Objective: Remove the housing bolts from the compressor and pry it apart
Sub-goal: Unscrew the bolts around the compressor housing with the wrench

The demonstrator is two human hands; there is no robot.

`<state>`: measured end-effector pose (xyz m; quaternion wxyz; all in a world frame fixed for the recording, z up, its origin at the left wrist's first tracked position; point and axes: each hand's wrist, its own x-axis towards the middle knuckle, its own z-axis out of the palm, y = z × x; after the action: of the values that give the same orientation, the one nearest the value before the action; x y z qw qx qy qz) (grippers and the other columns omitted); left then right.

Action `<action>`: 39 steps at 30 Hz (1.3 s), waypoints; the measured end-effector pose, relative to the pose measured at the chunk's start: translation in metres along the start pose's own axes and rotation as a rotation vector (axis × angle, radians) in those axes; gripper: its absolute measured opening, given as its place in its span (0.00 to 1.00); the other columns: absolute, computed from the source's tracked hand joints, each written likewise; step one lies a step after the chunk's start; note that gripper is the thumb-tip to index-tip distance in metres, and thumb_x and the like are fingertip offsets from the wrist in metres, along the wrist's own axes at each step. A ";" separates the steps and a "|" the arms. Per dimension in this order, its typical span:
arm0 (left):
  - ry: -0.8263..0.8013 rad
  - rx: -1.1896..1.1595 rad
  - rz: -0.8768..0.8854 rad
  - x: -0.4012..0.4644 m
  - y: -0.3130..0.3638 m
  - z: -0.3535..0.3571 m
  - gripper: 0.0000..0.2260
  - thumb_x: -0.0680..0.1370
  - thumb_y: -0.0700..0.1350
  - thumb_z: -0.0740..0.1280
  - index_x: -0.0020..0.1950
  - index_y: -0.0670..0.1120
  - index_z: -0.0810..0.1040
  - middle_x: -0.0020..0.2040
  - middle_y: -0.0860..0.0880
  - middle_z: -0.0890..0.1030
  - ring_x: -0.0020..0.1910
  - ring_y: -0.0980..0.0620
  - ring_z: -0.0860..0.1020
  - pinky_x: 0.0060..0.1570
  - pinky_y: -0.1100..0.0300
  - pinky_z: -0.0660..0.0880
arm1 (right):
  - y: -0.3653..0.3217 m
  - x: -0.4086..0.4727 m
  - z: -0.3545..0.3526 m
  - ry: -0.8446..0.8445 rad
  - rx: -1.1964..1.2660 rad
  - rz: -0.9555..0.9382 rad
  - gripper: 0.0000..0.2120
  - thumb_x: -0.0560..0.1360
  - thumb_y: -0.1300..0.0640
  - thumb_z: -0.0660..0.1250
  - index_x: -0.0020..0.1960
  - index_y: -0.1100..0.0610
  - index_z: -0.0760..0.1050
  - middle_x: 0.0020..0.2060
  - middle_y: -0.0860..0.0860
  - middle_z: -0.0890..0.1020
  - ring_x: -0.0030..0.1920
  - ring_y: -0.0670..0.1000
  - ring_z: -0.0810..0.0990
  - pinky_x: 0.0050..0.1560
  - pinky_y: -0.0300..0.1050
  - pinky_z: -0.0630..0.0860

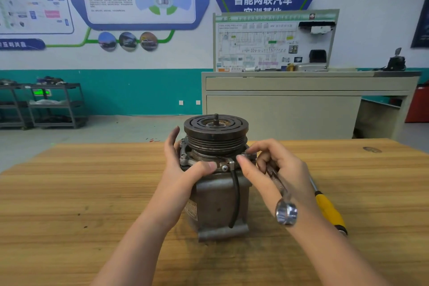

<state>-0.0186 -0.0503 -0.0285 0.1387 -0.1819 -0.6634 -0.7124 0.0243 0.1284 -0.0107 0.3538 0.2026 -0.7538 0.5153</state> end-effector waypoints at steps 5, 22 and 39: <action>-0.001 -0.012 0.009 0.000 0.000 0.000 0.47 0.56 0.55 0.76 0.71 0.68 0.57 0.56 0.70 0.76 0.56 0.66 0.77 0.66 0.51 0.70 | -0.004 0.000 0.000 -0.002 -0.039 -0.046 0.04 0.74 0.54 0.70 0.45 0.45 0.78 0.30 0.44 0.77 0.33 0.42 0.76 0.32 0.27 0.69; -0.005 -0.017 0.000 0.000 0.001 0.000 0.47 0.56 0.55 0.76 0.70 0.69 0.58 0.58 0.68 0.75 0.57 0.64 0.77 0.66 0.51 0.71 | -0.001 0.000 0.001 0.051 -0.009 -0.055 0.03 0.74 0.50 0.71 0.45 0.44 0.77 0.31 0.42 0.76 0.31 0.40 0.75 0.31 0.27 0.68; -0.002 -0.002 -0.012 -0.001 0.000 0.000 0.46 0.56 0.56 0.77 0.70 0.70 0.59 0.61 0.65 0.75 0.60 0.61 0.77 0.67 0.48 0.70 | -0.001 -0.002 0.003 0.014 -0.022 -0.031 0.06 0.75 0.54 0.71 0.46 0.44 0.74 0.33 0.47 0.77 0.32 0.41 0.76 0.31 0.27 0.69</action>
<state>-0.0180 -0.0500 -0.0284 0.1337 -0.1789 -0.6638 -0.7138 0.0255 0.1253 -0.0114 0.3690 0.2069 -0.7537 0.5030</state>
